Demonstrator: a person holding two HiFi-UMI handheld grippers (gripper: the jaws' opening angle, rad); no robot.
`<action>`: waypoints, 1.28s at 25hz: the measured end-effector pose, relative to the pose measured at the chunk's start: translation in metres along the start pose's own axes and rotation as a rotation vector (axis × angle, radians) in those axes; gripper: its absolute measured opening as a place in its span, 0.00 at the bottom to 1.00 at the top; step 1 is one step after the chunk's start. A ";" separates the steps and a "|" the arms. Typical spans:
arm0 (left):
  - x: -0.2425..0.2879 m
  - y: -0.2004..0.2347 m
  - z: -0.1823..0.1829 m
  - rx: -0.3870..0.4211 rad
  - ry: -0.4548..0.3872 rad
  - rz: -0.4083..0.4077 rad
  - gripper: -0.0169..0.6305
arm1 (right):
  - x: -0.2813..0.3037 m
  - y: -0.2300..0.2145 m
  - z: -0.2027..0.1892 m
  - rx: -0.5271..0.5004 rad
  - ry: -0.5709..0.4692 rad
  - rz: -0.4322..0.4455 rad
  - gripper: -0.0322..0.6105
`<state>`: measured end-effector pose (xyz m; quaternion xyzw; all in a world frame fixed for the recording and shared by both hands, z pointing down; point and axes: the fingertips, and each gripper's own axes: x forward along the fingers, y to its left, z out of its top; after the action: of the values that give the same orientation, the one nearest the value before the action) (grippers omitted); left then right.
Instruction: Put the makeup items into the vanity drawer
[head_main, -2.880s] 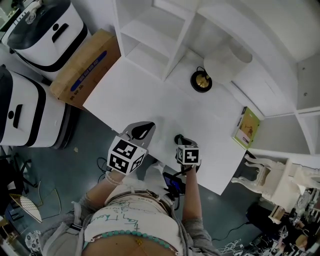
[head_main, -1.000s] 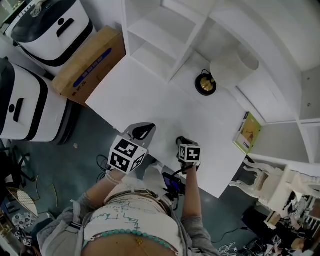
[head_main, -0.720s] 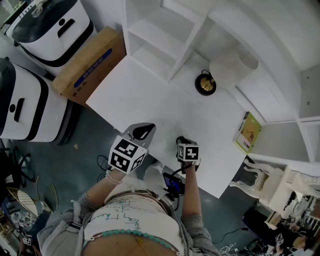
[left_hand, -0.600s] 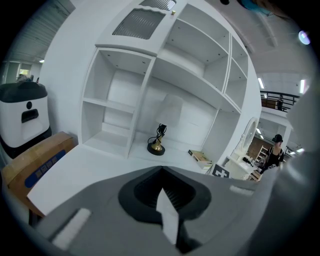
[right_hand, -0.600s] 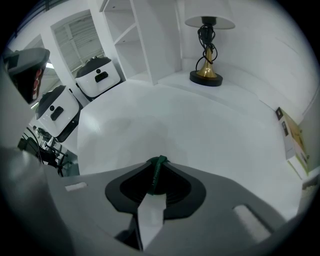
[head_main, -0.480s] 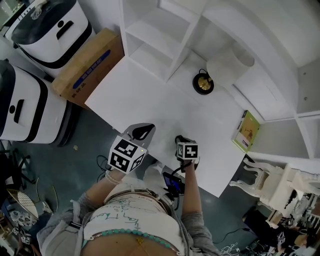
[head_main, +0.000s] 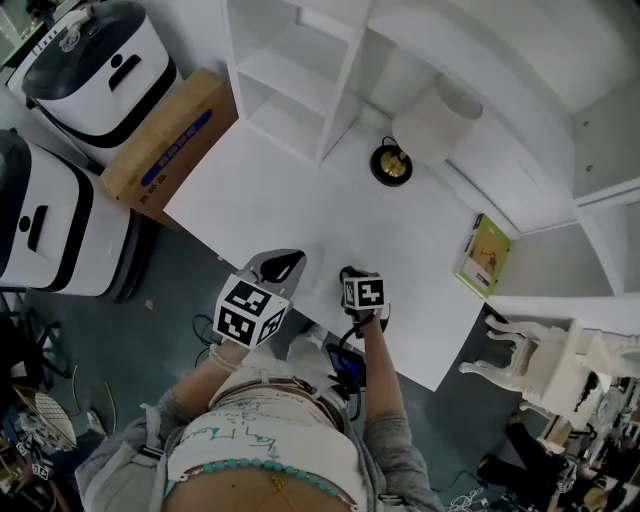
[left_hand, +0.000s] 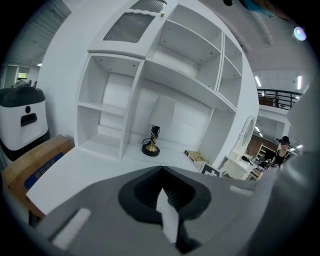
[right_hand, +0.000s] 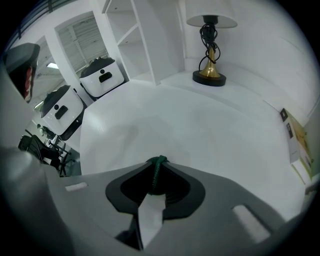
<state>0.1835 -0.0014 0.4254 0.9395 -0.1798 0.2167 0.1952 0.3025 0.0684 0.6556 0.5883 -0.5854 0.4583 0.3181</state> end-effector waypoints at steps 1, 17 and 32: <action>-0.001 -0.002 -0.001 0.001 -0.001 0.003 0.03 | 0.000 0.000 0.001 -0.008 0.001 0.000 0.17; -0.013 -0.019 -0.002 0.019 -0.023 0.034 0.03 | 0.001 -0.001 0.001 0.001 0.015 0.072 0.17; -0.026 0.003 -0.010 0.091 0.022 -0.062 0.03 | -0.001 -0.002 -0.001 0.039 0.005 -0.018 0.17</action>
<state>0.1574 0.0071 0.4219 0.9500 -0.1383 0.2290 0.1611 0.3041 0.0701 0.6551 0.5987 -0.5700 0.4683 0.3121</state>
